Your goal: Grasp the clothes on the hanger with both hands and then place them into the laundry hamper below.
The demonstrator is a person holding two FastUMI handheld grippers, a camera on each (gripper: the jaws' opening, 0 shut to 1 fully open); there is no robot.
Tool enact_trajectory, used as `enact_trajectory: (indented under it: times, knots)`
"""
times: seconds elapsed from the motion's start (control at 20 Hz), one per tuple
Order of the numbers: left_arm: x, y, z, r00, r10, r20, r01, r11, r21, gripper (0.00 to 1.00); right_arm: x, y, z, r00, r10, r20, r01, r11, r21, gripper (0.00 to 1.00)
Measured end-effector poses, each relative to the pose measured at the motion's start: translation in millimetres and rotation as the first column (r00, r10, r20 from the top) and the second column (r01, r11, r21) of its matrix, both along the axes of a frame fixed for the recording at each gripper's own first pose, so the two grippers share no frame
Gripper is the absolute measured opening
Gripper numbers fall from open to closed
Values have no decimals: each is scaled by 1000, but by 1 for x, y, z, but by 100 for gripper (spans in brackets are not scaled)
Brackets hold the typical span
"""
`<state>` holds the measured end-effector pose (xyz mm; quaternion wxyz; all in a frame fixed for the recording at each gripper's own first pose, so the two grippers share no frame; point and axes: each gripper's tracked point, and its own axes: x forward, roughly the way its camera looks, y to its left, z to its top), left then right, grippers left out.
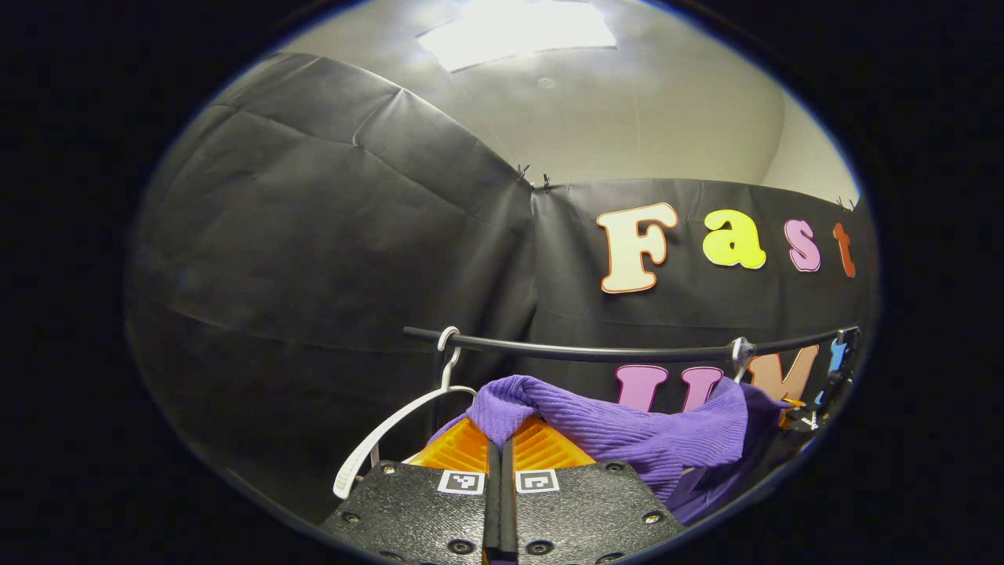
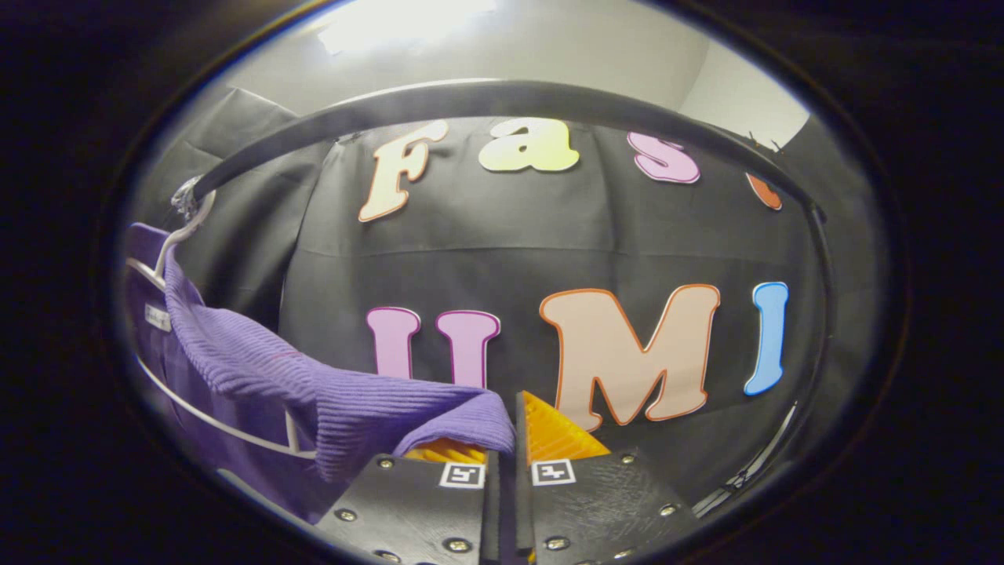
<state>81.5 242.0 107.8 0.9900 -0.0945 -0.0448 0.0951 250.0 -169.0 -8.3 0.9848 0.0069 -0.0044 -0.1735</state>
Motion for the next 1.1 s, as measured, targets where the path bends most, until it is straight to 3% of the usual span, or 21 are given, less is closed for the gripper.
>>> enact_trajectory:
  times: [0.5, 1.1]
  knots:
    - [54, 9, -38, 998, 9, -59, -9, 1000, 6, 3, 28, -21, -6, 999, -49, 13, 48, 996, 72, 7]
    - [63, 20, -89, 992, 37, -123, -39, 999, -18, 0, 42, -22, -56, 996, -71, -61, 75, 995, 70, 8]
